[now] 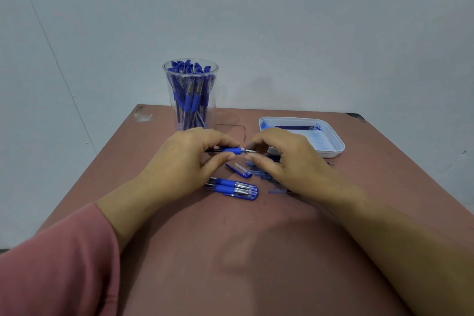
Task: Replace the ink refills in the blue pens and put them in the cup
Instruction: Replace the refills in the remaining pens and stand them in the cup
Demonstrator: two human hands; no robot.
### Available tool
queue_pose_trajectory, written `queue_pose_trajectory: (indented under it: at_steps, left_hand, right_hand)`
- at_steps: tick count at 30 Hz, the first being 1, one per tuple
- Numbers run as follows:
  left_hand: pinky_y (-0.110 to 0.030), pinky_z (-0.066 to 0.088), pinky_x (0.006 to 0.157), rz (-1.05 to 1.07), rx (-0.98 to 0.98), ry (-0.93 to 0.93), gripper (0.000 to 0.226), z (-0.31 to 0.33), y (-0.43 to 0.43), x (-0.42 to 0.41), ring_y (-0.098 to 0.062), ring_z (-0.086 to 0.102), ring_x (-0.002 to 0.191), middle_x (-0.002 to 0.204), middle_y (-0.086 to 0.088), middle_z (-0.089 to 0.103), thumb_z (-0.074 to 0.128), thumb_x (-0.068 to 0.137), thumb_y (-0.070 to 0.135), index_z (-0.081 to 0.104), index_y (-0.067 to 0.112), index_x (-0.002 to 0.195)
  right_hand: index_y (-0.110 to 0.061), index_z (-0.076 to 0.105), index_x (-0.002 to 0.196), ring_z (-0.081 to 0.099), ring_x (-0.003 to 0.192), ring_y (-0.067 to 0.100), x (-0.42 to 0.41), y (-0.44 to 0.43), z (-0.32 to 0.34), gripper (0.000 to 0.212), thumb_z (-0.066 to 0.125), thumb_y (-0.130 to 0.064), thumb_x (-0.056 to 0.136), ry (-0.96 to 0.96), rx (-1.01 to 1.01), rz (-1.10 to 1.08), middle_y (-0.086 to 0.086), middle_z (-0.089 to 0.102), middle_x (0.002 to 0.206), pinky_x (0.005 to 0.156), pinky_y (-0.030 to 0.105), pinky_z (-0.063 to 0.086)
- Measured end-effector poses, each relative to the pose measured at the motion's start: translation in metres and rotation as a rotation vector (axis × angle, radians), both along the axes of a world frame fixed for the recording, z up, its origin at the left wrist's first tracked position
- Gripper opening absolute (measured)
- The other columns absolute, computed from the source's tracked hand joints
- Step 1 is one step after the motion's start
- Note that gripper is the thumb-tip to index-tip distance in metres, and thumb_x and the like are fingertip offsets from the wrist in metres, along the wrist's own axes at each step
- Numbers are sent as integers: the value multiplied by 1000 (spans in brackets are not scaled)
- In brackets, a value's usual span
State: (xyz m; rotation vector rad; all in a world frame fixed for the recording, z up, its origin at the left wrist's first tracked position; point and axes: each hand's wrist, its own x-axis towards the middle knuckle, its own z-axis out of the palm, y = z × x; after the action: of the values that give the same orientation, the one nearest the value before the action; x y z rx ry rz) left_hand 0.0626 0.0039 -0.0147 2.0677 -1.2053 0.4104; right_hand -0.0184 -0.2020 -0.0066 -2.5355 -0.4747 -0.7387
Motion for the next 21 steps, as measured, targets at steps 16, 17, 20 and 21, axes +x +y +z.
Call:
queue_pose_trajectory:
  at_steps: [16, 17, 20, 21]
  left_hand:
    - [-24, 47, 64, 53, 9, -238, 33, 6, 1, -1, -8, 58, 74, 88, 13, 70, 51, 89, 45, 72, 27, 107]
    - [-23, 44, 64, 81, 16, -282, 31, 7, 1, 1, -10, 58, 73, 88, 12, 70, 53, 89, 43, 73, 26, 105]
    - [-30, 49, 63, 176, 28, -362, 27, 9, 7, 9, -17, 63, 73, 88, 8, 72, 56, 88, 39, 74, 24, 101]
    - [-36, 51, 63, 197, 29, -359, 29, 10, 10, 13, -19, 65, 74, 88, 7, 72, 54, 88, 40, 74, 25, 101]
  right_hand:
    - [-24, 66, 98, 60, 81, 6, 0, 11, -2, 9, 66, -28, 90, 52, 188, -36, -12, 65, 83, 72, 18, 48]
    - [-27, 65, 100, 59, 81, 4, 1, 11, -3, 12, 67, -30, 88, 68, 193, -75, -15, 63, 84, 73, 21, 48]
    - [-30, 63, 108, 49, 85, 2, 5, 8, -8, 30, 68, -44, 83, 102, 77, -222, -19, 55, 89, 77, 25, 45]
    - [-31, 65, 107, 45, 87, 3, 6, 8, -9, 31, 68, -48, 81, 102, 14, -244, -19, 52, 90, 79, 27, 43]
